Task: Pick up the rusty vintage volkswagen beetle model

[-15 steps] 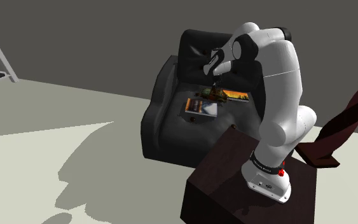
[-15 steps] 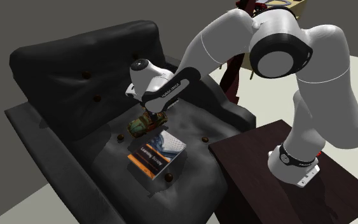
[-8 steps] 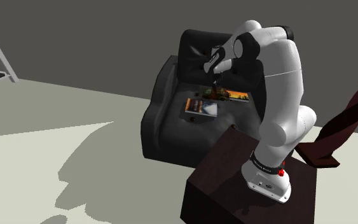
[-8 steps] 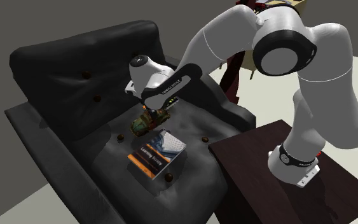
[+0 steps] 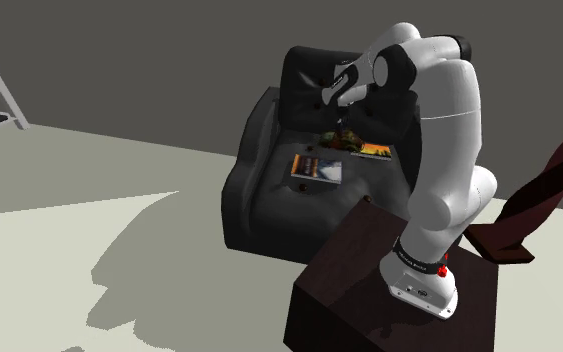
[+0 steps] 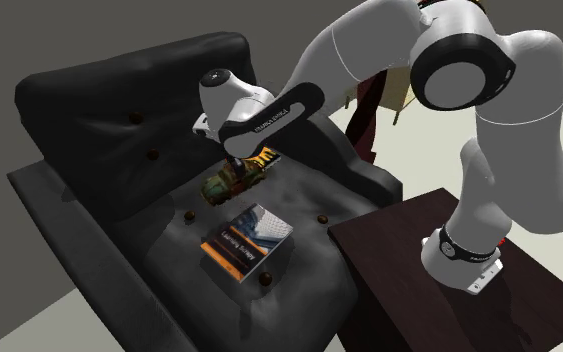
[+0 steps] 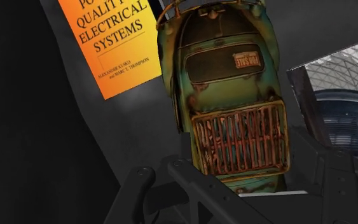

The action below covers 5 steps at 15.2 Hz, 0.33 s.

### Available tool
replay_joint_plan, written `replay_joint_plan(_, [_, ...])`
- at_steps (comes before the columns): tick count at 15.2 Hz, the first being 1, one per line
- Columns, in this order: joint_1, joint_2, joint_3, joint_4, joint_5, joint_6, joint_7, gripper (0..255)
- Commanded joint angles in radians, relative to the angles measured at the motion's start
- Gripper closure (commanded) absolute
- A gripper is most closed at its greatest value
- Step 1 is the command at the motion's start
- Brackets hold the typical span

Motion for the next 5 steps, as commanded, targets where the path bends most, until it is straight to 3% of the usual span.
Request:
replay_joint_plan(1, [0.003,-0.017,-0.004,0.005,-0.005,-0.02,-0.002,255])
replay_joint_plan(5, [0.005,-0.033,-0.007,0.012,-0.009,-0.042,-0.004,255])
